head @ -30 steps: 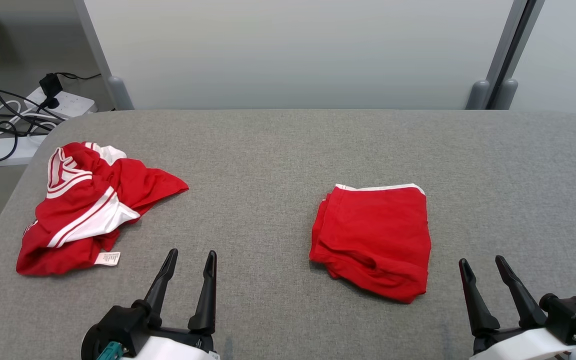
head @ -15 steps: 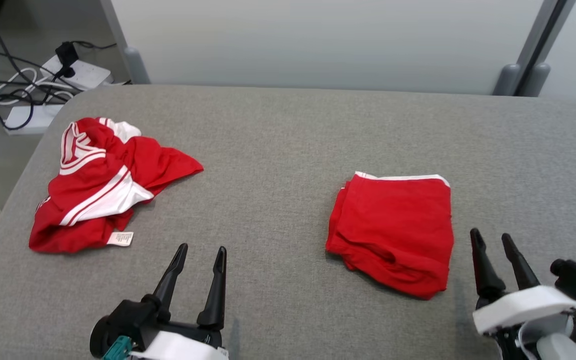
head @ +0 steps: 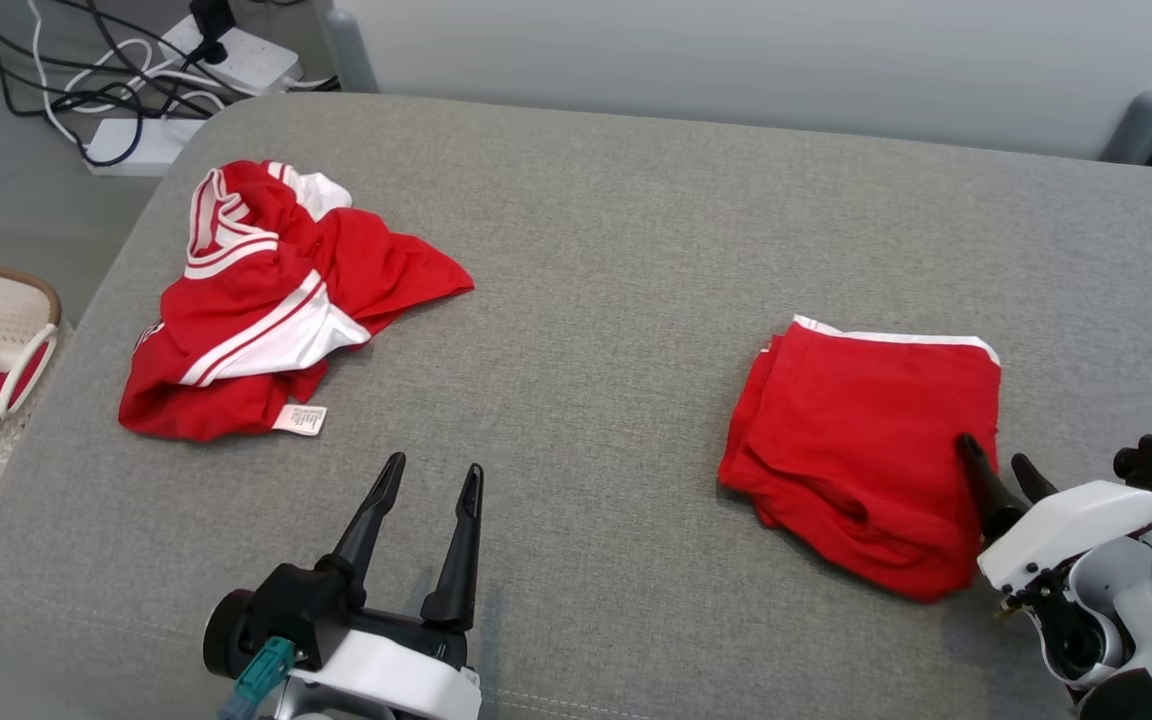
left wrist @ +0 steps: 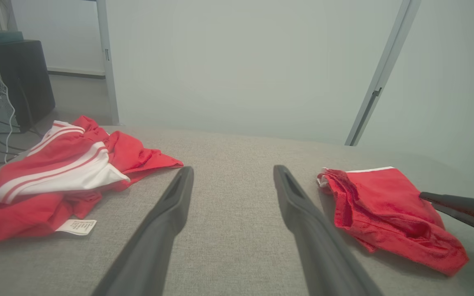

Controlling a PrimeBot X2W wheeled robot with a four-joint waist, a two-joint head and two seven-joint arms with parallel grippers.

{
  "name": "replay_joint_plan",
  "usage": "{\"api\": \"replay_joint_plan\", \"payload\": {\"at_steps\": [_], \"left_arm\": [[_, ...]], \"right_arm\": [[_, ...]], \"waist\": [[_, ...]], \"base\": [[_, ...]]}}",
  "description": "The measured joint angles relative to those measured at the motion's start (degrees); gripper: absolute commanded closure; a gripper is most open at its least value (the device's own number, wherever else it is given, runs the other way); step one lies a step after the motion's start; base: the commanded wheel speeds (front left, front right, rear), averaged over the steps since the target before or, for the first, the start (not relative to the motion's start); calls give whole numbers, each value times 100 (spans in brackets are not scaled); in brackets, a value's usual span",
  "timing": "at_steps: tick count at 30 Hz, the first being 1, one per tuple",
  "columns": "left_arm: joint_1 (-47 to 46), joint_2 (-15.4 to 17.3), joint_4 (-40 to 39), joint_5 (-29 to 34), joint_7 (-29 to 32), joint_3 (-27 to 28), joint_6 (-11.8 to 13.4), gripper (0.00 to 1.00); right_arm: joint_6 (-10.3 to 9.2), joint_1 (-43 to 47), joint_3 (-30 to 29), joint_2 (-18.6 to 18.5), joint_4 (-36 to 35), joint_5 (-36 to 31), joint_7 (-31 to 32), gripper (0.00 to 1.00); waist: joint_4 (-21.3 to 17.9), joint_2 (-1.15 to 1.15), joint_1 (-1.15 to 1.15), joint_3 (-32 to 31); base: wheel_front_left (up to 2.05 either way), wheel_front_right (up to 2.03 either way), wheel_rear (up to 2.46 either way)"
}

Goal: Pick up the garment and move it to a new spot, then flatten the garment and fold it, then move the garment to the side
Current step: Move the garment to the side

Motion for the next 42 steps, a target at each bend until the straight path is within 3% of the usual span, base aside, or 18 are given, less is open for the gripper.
{"api": "replay_joint_plan", "payload": {"at_steps": [9, 10, 11, 12, 31, 42], "left_arm": [[-18, -1, 41, 85, 1, -81, 51, 0], [-39, -1, 46, 100, 0, -93, 51, 0], [-71, -2, 52, 100, 1, -105, 51, 0], [-93, -1, 52, 102, 0, -109, 51, 0], [-90, 0, 99, 205, 1, -119, 51, 0], [-113, -1, 99, 246, 0, -127, -5, 0]], "right_arm": [[0, -224, 376, 3, 479, 369, 226, 0], [0, -253, 425, 4, 487, 404, 226, 4], [0, -275, 476, 1, 482, 426, 225, 67], [0, -285, 539, -3, 474, 436, 205, 100], [0, -439, 1558, -347, 506, 458, -692, 100], [0, -533, 1755, -437, 655, 555, -936, 100]], "waist": [[157, 0, 0, 74], [170, 0, 0, 72], [184, 0, 0, 69], [196, 0, 0, 65], [240, 0, 0, -103], [-339, 0, 0, -24]], "base": [[0, 0, 0], [0, 0, 0], [0, 0, 0], [0, 0, 0], [0, 0, 0], [0, 0, 0]]}}
